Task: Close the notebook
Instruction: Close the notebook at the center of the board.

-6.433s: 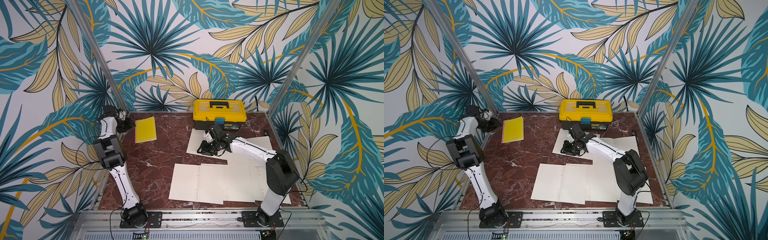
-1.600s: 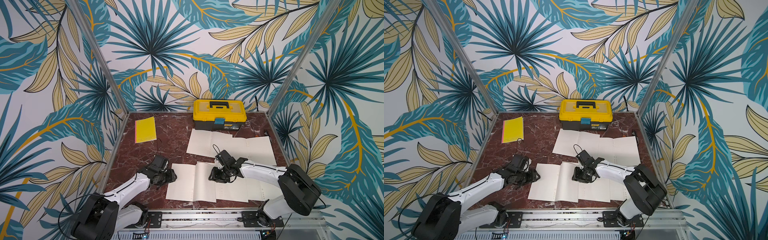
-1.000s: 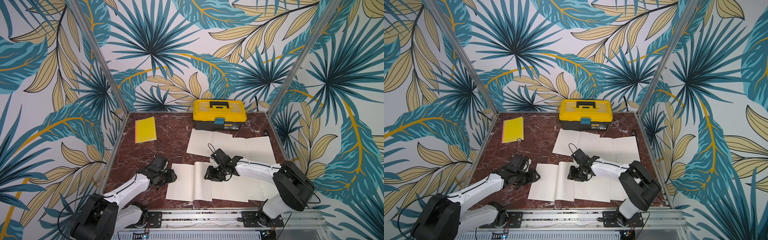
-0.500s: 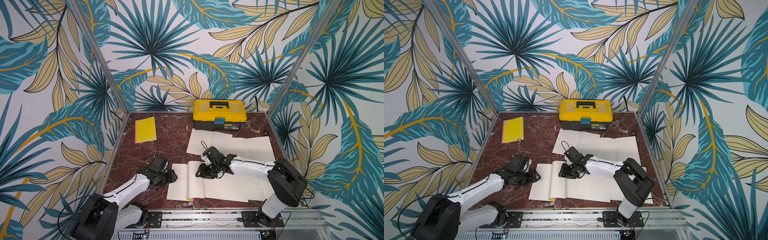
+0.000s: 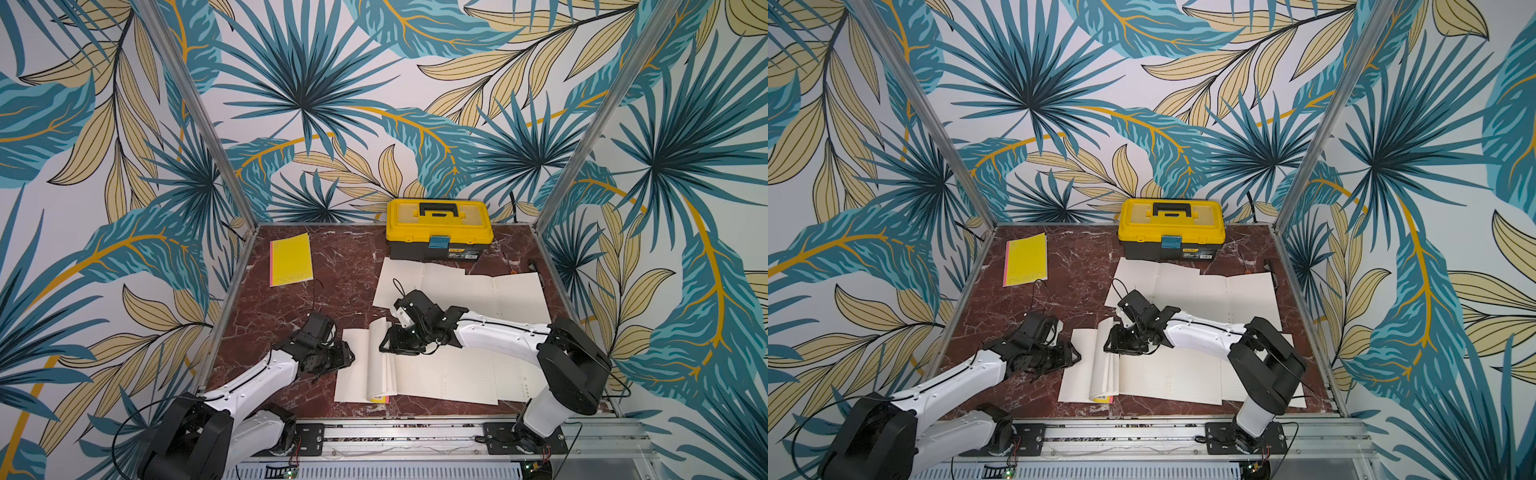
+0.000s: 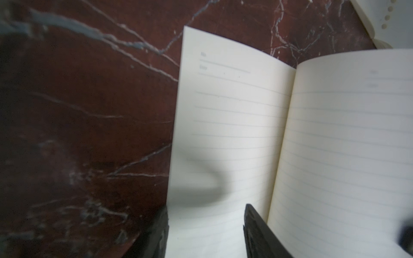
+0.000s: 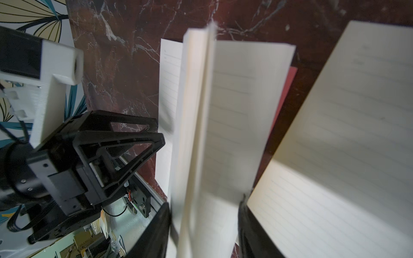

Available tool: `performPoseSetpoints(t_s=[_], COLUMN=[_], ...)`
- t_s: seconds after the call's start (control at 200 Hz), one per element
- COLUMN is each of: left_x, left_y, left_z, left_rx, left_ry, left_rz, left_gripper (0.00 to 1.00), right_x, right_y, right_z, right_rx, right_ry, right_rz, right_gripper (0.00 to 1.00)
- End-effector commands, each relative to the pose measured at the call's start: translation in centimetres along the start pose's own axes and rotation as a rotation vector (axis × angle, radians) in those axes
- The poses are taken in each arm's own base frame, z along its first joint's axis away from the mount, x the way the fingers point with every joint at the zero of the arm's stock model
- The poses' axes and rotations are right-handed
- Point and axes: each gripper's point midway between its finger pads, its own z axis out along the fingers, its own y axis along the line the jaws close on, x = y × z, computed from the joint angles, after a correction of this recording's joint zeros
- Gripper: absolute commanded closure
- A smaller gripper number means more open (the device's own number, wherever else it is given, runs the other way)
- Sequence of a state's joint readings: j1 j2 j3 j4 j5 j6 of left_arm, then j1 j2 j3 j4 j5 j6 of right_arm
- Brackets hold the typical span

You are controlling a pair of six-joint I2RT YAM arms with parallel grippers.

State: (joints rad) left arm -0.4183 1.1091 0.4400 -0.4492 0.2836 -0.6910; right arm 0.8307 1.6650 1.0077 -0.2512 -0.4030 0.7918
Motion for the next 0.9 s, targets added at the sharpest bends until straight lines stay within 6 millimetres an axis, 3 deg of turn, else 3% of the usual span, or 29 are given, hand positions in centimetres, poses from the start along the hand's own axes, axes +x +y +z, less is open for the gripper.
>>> performPoseSetpoints(t_s=[0.0,0.28,0.656,0.891], left_x=[0.2,-1.0,-2.0,-2.4], left_y=[0.9,1.2,2.3,2.6], left_z=[-0.8,-2.2,-3.8,-4.7], left_rx=[-0.056,-0.117,-0.22,-0.247], left_ry=[-0.012,-0.061,-0.1,-0.122], left_rz=[-0.021,-0.029,-0.044,-0.047], left_gripper=[0.45,0.44,0.44,0.44], right_x=[0.1,-0.1,-0.1,-0.4], right_y=[1.2,2.7,3.2,4.5], right_z=[-0.9,-2.7,-4.3,-6.7], right_rx=[-0.027,-0.063,-0.066,-0.091], right_ry=[-0.005,-0.039,-0.068,-0.122], right_rz=[-0.035,-0.073,-0.093,-0.124], right_gripper=[0.47,0.37,0.35,0.33])
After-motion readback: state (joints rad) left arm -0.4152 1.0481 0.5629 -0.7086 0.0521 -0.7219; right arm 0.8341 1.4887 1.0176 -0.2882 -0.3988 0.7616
